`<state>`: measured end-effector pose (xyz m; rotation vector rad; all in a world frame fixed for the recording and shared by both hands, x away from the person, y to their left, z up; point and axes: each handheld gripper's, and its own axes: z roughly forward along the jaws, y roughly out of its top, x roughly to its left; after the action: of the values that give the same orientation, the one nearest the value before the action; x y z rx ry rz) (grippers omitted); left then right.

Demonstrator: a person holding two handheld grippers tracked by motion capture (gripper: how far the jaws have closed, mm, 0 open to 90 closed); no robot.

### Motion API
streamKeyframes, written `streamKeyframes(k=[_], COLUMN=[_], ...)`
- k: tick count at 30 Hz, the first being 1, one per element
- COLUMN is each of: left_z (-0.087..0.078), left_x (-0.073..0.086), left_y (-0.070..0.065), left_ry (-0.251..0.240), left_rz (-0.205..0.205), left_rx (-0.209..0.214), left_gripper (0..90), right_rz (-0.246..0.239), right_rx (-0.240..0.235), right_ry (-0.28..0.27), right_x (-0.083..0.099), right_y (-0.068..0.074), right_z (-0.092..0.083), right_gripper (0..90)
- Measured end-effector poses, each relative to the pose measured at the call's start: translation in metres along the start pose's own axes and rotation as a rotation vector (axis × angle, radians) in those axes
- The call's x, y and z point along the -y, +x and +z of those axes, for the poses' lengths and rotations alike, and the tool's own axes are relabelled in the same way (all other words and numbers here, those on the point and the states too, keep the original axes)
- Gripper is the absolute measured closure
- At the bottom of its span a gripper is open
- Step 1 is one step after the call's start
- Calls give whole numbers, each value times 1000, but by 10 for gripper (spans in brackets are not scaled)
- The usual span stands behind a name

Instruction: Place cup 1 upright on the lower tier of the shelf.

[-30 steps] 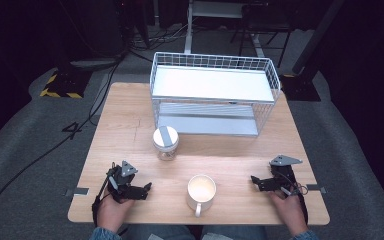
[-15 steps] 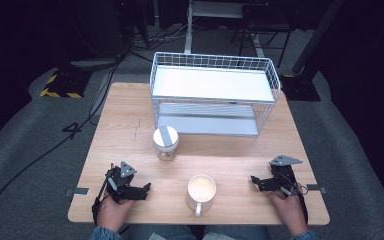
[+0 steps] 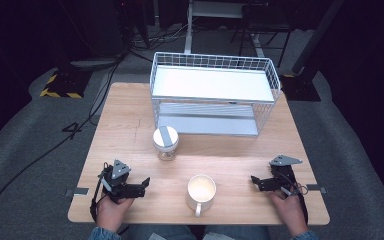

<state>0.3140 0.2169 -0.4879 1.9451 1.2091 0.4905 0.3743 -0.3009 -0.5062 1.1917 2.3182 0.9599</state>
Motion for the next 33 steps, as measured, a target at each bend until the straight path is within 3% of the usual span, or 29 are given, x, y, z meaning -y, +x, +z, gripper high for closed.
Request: streamKeyframes(k=[13, 22, 33], left_z=[-2, 3, 13], left_x=[-19, -35, -53], left_y=[-6, -9, -4], left_ry=[-131, -160, -168], left_rz=[21, 29, -2], left_rx=[16, 36, 78], left_gripper=[0, 0, 0], right_rz=[0, 1, 7], right_rx=[0, 0, 6], right_ry=[0, -1, 0], right_x=[0, 0, 0], right_y=[0, 0, 0], right_z=[0, 0, 0], right_gripper=[4, 4, 4])
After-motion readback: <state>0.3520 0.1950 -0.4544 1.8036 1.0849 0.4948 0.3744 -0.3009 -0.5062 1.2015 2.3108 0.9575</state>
